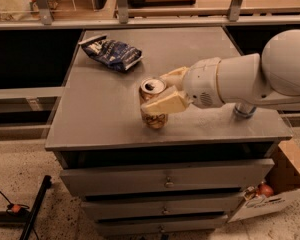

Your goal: Move orange can near blue chip bag

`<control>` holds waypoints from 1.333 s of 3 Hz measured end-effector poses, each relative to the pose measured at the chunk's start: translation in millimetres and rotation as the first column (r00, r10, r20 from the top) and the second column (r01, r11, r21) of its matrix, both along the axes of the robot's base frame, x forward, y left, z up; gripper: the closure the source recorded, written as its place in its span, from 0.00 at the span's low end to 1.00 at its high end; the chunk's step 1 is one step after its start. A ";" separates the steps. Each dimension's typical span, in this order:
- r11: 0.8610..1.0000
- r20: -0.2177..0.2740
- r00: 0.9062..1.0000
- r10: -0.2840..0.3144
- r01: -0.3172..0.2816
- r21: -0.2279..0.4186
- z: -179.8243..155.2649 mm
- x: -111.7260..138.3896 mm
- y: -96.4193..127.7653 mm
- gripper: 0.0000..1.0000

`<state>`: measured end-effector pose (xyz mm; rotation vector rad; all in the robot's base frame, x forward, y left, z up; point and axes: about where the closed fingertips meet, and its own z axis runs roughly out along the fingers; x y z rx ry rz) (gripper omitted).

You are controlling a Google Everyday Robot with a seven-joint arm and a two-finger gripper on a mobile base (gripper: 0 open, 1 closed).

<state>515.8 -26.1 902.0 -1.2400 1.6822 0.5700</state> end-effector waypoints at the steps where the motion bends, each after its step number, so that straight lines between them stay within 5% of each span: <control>1: 0.996 0.050 0.995 -0.085 0.085 -0.002 22.0 29.0 -19.7 1.00; 2: 0.989 0.074 0.987 -0.144 0.142 0.031 37.4 62.1 -33.3 1.00; 4: 0.979 0.041 0.979 -0.200 0.198 0.045 38.0 130.6 -35.2 1.00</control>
Offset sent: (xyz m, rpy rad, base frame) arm 0.1065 -0.0567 0.0525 0.0685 -0.1000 -0.2235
